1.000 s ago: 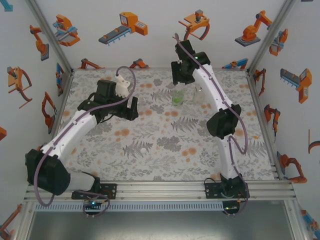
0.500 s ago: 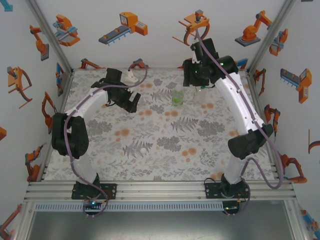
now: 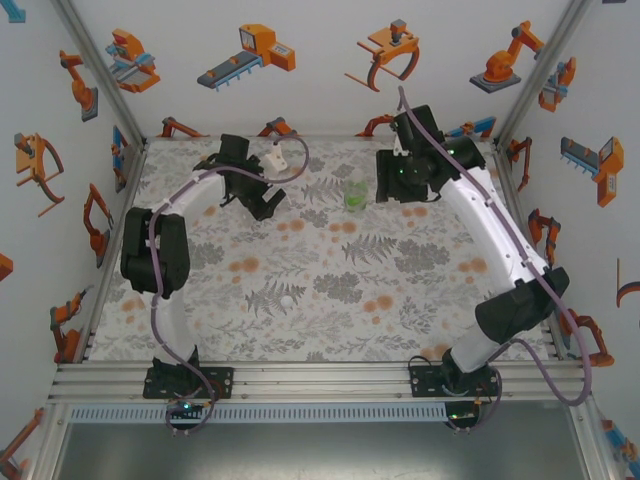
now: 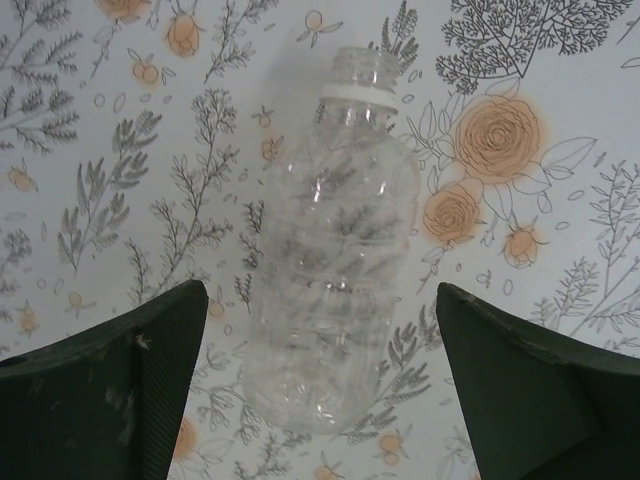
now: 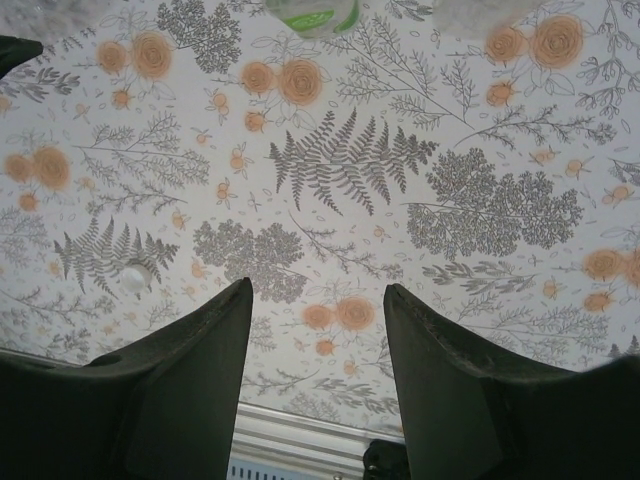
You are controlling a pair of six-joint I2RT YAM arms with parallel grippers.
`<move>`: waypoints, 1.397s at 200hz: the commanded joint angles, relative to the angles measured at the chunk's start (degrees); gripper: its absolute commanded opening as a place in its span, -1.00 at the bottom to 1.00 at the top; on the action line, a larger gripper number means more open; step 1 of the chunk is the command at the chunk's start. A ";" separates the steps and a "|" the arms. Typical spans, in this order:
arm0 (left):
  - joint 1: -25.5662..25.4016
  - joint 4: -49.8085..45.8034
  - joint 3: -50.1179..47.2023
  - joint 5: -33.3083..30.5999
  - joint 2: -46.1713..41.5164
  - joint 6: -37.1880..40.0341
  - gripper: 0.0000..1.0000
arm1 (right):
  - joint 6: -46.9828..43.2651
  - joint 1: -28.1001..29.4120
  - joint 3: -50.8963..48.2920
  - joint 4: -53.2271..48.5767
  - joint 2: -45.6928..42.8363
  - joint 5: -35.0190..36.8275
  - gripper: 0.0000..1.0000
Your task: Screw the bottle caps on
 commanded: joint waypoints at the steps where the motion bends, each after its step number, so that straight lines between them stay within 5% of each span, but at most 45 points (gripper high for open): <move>1: 0.97 -5.54 3.51 4.77 2.50 4.69 0.73 | 1.38 -0.35 -1.57 0.54 -2.88 0.69 0.06; 185: 1.96 -10.22 4.87 3.01 9.81 3.67 0.45 | 1.63 -0.32 -3.74 1.37 -4.38 1.05 0.06; 279: 2.05 -8.55 3.15 2.38 7.99 0.54 -0.12 | 0.23 -0.27 -5.03 3.49 -5.41 -0.94 0.02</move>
